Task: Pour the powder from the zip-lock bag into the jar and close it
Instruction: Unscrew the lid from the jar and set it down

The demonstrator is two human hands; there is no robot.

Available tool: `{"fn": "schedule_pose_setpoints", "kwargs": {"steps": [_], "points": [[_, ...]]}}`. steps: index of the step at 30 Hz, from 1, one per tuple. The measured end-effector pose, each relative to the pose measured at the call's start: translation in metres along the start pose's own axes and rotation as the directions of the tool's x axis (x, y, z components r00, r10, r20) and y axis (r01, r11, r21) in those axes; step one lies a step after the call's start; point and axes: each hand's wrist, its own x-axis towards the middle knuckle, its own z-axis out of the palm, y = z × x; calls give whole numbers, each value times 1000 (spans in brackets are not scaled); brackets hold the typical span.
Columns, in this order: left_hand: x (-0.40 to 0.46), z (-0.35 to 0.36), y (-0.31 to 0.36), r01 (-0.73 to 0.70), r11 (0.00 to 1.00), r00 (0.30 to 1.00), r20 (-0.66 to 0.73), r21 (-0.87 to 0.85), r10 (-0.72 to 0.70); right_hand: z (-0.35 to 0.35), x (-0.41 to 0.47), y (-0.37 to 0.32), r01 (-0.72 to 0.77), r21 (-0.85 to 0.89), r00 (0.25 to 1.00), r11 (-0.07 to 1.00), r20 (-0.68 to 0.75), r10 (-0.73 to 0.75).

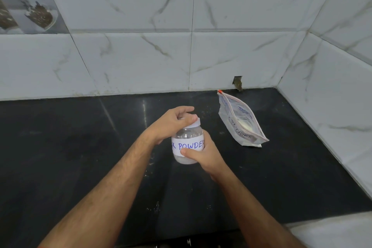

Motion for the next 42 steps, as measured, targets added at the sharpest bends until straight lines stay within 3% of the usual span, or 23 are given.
{"fn": "schedule_pose_setpoints", "kwargs": {"steps": [5,10,15,21,28,33,42], "points": [[-8,-17,-13,3,986,1000,-29,-167,-8,-2,10,0,54,-131,992,990,-105,-68],[-10,-22,-21,-17,993,992,-127,-118,2,-6,9,-3,79,-133,989,988,-111,-94],[-10,-15,-19,-14,986,1000,-13,-166,12,6,3,1,99,-190,992,977,-61,-112],[-16,-16,-19,-14,990,1000,-14,-143,12,5,9,3,97,-209,983,973,-133,-127],[-15,-20,-25,-39,993,979,-205,-107,16,2,9,3,109,-227,976,968,-157,-147],[-17,-11,-17,-62,994,995,-78,-85,55,14,4,9,137,-279,977,950,-121,-177],[-22,-16,-12,-45,999,992,-121,-6,44,3,8,11,131,-277,965,952,-184,-186]]}}
